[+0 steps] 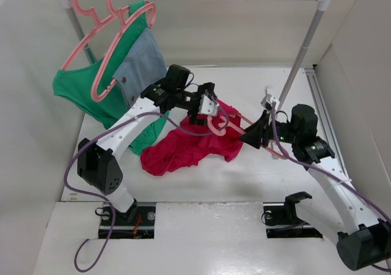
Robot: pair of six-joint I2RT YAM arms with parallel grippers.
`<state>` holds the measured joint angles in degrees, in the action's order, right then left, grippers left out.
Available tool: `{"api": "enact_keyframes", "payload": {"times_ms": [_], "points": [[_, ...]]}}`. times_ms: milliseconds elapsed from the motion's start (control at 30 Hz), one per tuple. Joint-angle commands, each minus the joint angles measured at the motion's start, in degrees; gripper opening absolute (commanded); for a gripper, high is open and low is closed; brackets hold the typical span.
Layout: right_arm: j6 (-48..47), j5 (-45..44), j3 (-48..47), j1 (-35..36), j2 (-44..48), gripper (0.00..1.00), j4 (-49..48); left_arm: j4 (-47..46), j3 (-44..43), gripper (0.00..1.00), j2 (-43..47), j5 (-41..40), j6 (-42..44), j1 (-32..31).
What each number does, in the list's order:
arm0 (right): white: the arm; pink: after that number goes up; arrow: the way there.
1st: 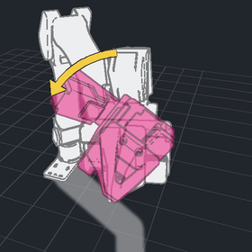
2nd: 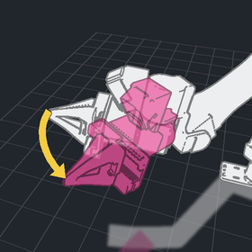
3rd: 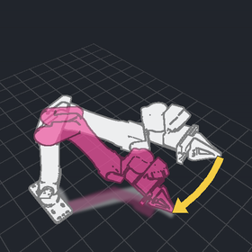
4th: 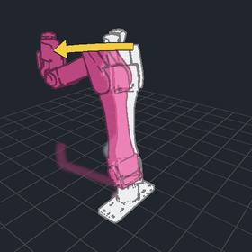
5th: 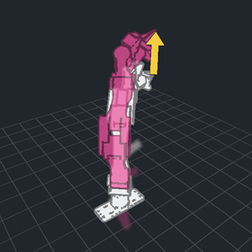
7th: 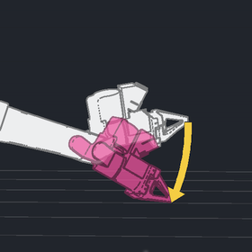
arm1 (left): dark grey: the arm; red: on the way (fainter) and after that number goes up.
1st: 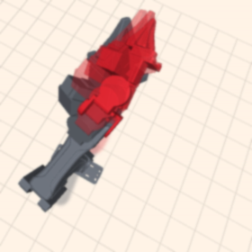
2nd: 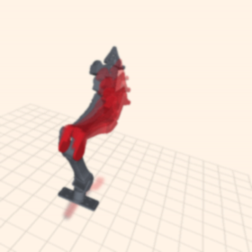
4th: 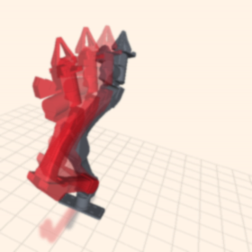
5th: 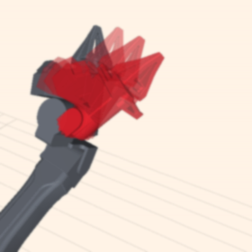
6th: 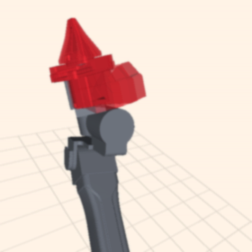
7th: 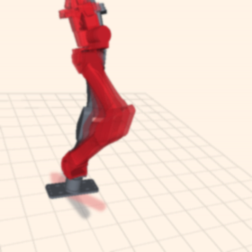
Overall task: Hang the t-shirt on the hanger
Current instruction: Place tshirt on hanger
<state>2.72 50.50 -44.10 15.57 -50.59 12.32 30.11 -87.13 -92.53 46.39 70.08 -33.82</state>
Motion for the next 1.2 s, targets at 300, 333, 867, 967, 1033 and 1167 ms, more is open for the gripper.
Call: {"api": "enact_keyframes", "payload": {"times_ms": [300,333,867,967,1033,1167], "points": [[-0.35,8.12,-5.12,3.32,-0.47,0.0,-11.61,-2.34,2.14,0.92,1.4,11.09,6.2,3.68],[-0.35,8.12,-5.82,3.32,-0.48,0.0,-11.61,-2.33,2.14,0.92,1.39,11.09,6.2,3.68],[-0.35,8.12,-6.88,3.32,-1.0,0.0,-11.61,21.32,-7.35,0.0,-4.51,7.74,19.58,1.92],[-0.35,7.6,-6.88,3.32,-1.53,0.0,-11.61,19.3,-7.35,0.0,-3.8,8.28,15.09,2.45],[-0.35,5.93,-6.88,3.32,-2.84,0.0,-11.61,18.42,-7.35,0.0,-3.19,8.89,13.77,3.06],[-1.04,2.41,-6.88,3.32,-5.04,0.19,-10.56,17.0,-4.64,0.0,-1.17,7.06,14.29,3.59]]}}
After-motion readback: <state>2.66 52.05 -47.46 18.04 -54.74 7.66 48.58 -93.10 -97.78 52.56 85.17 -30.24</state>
